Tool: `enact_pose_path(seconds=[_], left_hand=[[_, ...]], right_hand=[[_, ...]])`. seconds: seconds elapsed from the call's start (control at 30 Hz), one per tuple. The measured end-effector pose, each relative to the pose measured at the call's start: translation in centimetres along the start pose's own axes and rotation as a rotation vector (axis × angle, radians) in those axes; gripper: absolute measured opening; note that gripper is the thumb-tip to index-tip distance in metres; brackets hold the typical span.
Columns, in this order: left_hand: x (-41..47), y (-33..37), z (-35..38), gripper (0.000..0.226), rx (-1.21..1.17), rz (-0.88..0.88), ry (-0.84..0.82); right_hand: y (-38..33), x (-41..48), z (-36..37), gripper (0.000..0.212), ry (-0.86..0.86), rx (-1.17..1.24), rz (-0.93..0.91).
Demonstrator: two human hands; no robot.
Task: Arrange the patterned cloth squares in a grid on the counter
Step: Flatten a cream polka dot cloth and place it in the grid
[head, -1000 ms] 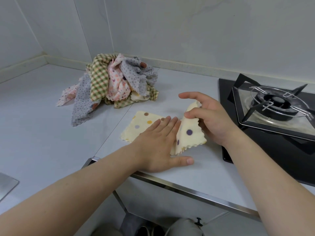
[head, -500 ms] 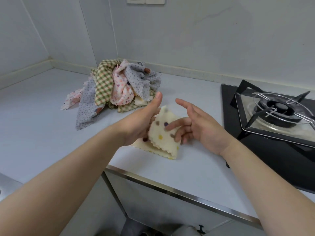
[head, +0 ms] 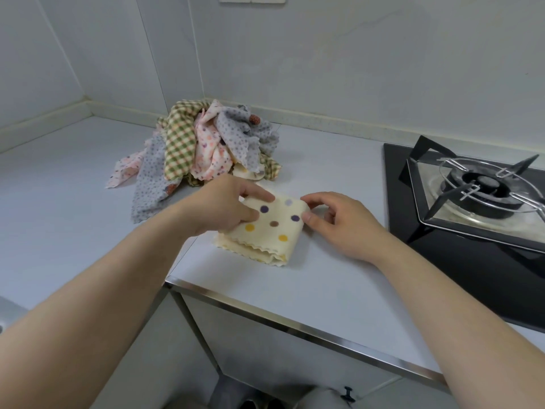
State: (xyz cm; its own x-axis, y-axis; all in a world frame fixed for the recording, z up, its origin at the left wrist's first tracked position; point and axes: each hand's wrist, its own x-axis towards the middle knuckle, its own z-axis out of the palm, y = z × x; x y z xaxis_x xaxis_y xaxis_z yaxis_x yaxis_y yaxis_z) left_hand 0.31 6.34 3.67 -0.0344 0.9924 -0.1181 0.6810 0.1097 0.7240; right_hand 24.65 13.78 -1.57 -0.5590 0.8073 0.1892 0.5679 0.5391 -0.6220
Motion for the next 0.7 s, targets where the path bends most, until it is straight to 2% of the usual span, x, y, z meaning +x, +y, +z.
enact_pose_path(seconds=[0.1,0.43,0.5,0.6,0.7], left_hand=[[0.2,-0.2,0.1,0.041,0.168,-0.023,0.003],[0.6,-0.4,0.5,0.074,0.422,-0.092,0.032],[0.9,-0.6,0.8,0.067,0.455,-0.085,0.084],[1.4,-1.7,2.1,0.042,0.495,-0.066,0.217],[1.8,-2.8,2.9,0.036,0.527,-0.001,0.277]], right_hand=[[0.4,0.1,0.2,0.033,-0.028,-0.04,-0.015],[0.8,0.3,0.5,0.04,-0.038,-0.104,-0.063],[0.8,0.3,0.5,0.04,-0.045,-0.112,-0.064],[0.7,0.3,0.4,0.036,-0.049,-0.094,-0.052],[0.4,0.2,0.3,0.03,-0.053,-0.066,-0.048]])
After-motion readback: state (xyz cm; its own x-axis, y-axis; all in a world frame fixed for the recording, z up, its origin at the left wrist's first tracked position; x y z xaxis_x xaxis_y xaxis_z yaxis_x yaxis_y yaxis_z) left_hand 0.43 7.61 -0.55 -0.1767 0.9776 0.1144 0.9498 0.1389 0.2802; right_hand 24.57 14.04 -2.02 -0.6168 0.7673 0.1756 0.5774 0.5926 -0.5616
